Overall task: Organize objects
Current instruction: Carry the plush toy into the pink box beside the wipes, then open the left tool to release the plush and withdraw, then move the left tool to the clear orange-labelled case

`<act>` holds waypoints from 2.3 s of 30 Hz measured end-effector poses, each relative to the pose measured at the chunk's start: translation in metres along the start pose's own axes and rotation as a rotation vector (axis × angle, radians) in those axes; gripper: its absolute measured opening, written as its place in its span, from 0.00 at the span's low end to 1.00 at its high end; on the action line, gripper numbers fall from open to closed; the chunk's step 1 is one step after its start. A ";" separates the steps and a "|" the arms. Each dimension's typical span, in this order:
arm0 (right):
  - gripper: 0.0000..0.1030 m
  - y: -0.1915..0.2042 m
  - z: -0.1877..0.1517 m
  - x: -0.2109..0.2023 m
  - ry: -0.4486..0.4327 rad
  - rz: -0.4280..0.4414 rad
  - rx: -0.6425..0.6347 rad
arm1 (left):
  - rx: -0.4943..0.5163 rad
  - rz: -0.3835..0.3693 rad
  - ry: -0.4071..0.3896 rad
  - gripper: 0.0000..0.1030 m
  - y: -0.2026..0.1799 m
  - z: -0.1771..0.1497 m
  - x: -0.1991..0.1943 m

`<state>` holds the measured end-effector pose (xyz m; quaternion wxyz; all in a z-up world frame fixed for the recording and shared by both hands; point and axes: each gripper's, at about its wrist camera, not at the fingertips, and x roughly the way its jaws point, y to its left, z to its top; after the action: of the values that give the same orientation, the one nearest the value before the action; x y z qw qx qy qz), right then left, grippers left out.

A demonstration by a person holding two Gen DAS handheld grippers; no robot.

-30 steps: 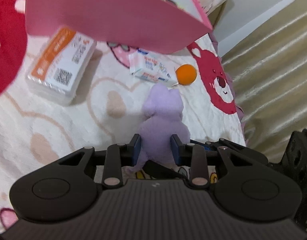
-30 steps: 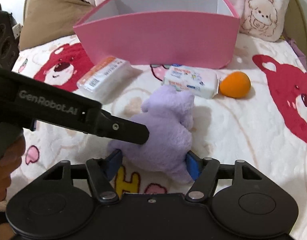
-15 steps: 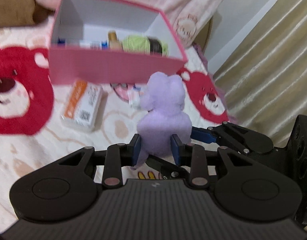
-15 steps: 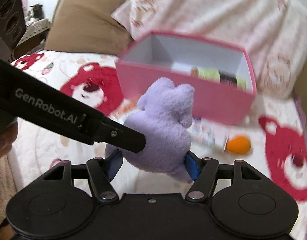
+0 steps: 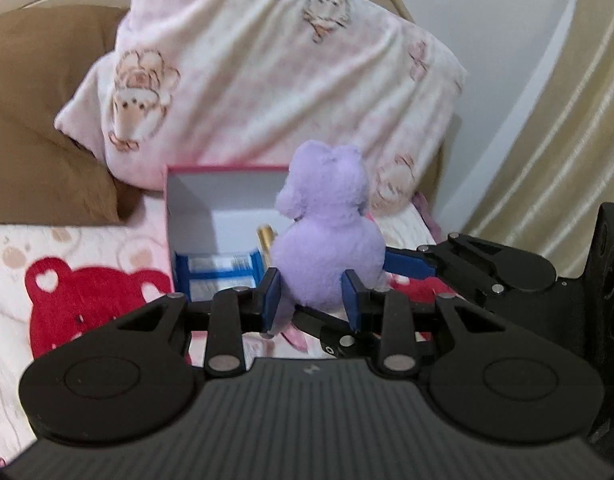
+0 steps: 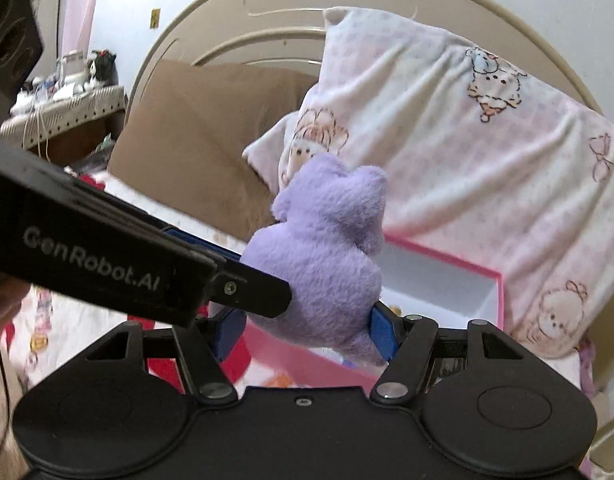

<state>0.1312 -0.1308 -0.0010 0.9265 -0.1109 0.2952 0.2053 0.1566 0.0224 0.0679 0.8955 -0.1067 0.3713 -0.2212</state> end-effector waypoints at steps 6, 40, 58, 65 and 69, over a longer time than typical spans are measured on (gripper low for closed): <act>0.68 -0.027 0.012 0.046 -0.024 0.071 0.025 | -0.148 0.016 0.025 0.31 0.037 0.028 0.045; 0.62 -0.076 -0.031 0.154 0.242 0.111 0.226 | -0.088 0.202 0.211 0.41 0.056 0.014 0.156; 0.71 -0.081 -0.020 -0.027 0.221 0.038 0.300 | 0.037 0.178 0.242 0.61 0.028 0.000 0.020; 0.75 -0.061 -0.033 -0.061 0.199 0.045 0.296 | 0.068 0.138 0.248 0.66 0.014 -0.024 0.000; 0.76 -0.045 -0.046 -0.072 0.159 0.069 0.295 | 0.070 0.122 0.255 0.67 0.010 -0.037 0.000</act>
<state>0.0749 -0.2082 0.0083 0.8989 0.0205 0.3980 0.1820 0.1334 0.0300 0.0380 0.8561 -0.0236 0.4798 -0.1908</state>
